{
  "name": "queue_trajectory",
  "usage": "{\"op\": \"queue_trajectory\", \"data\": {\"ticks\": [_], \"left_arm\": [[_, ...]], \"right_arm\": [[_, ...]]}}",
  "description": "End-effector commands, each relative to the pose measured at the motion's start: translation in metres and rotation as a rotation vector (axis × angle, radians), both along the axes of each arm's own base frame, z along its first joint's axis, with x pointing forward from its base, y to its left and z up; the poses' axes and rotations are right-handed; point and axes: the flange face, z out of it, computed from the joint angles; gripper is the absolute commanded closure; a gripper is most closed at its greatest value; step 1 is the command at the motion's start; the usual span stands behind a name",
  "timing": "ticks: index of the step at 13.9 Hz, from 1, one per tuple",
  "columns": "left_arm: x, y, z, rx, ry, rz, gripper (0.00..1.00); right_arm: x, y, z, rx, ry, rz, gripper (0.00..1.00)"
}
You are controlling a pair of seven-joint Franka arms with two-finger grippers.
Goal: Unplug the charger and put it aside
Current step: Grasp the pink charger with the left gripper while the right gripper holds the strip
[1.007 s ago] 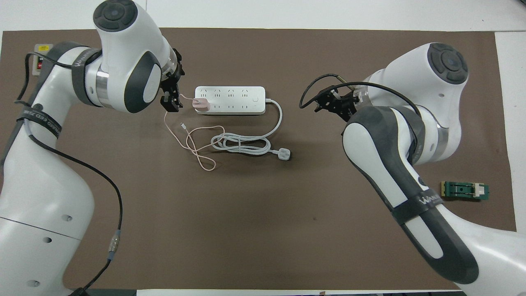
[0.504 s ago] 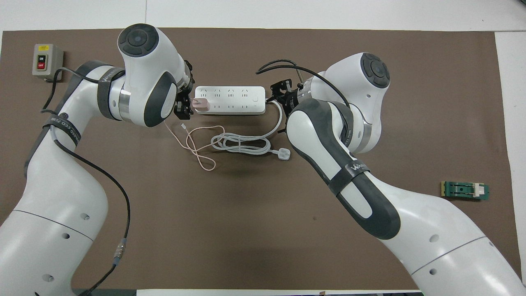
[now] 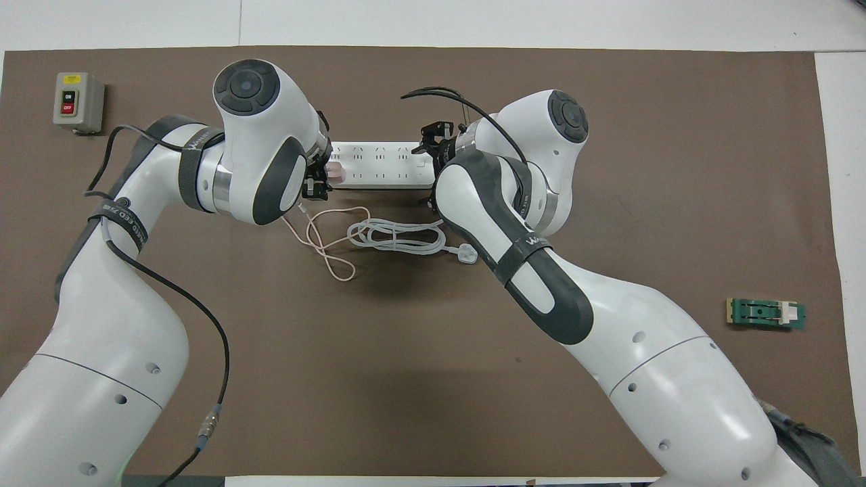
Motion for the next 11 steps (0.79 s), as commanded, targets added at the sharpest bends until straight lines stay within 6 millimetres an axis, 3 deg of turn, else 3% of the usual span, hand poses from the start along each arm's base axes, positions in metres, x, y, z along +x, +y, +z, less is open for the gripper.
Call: {"op": "queue_trajectory", "data": {"ticks": [1, 3, 11], "left_arm": [[-0.011, 0.006, 0.002, -0.005, -0.02, 0.021, 0.59], [-0.012, 0.006, 0.0, -0.001, -0.013, 0.02, 1.0], [-0.013, 0.003, 0.004, 0.012, -0.025, 0.001, 1.0]], "right_arm": [[0.022, 0.012, -0.02, 0.029, 0.045, -0.018, 0.04], [0.025, 0.009, -0.023, 0.026, 0.046, -0.02, 0.04], [0.041, 0.01, -0.016, -0.008, -0.008, 0.025, 0.04]]}}
